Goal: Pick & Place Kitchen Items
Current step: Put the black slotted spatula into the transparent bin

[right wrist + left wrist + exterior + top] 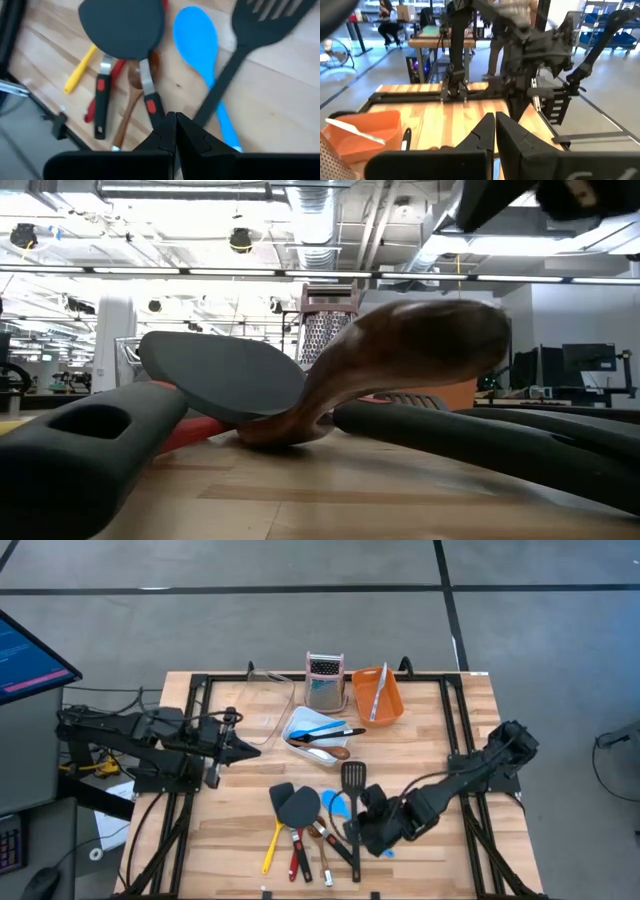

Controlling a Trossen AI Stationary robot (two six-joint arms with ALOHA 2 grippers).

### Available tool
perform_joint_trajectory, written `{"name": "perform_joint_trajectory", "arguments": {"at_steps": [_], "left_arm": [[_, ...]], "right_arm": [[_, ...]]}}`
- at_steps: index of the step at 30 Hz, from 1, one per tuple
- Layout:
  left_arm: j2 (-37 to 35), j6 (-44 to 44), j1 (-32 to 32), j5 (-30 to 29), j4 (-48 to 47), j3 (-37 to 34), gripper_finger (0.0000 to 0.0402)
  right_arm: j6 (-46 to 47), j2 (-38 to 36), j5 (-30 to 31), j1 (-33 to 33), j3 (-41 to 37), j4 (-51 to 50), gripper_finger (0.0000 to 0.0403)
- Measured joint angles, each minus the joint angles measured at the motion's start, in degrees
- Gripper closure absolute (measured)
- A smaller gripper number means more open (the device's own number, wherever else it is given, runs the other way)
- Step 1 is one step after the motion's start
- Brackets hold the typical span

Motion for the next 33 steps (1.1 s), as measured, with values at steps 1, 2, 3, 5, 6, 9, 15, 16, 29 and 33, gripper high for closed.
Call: {"name": "perform_joint_trajectory", "arguments": {"at_steps": [1, 2, 3, 5, 6, 9, 15, 16, 29, 33], "left_arm": [[0.8, -0.1, 0.0, 0.0, 0.0, 0.0, 0.0400], [1.5, -0.2, 0.0, 0.0, 0.2, 0.0, 0.0400], [2.1, -0.2, 0.0, 0.0, 0.1, 0.0, 0.0400], [3.8, -0.2, 0.0, -0.1, 0.0, 0.0, 0.0400], [4.5, -0.2, 0.0, -0.1, 0.2, 0.0, 0.0400], [6.5, -0.2, 0.0, -0.3, 0.2, 0.0, 0.0400], [8.1, -0.2, 0.0, -0.3, -0.1, 0.0, 0.0400], [8.1, -0.2, 0.0, -0.3, 0.1, 0.0, 0.0400], [5.9, -0.2, 0.0, 0.6, 0.2, 0.0, 0.0400], [5.7, -0.2, 0.0, 0.6, 0.2, 0.0, 0.0400]], "right_arm": [[0.0, 0.9, 0.0, 0.3, 2.0, -2.9, 0.0403], [0.0, 2.1, 0.0, 0.4, 4.5, -6.2, 0.0403], [0.0, 3.3, 0.0, 0.5, 7.1, -9.2, 0.0403], [0.0, 5.8, 0.0, 0.5, 12.8, -15.8, 0.0403], [0.0, 7.1, 0.1, 0.5, 15.8, -18.3, 0.0403], [0.8, 11.0, 0.2, 0.1, 24.0, -26.2, 0.0403], [7.1, 18.4, -2.4, -0.7, 35.3, -32.4, 0.0403], [8.2, 19.5, -3.7, -1.0, 36.1, -32.6, 0.0403], [15.5, 28.7, -19.9, -2.1, 36.3, -31.4, 0.0378], [16.9, 29.2, -20.5, -2.1, 36.3, -30.9, 0.0337]]}}
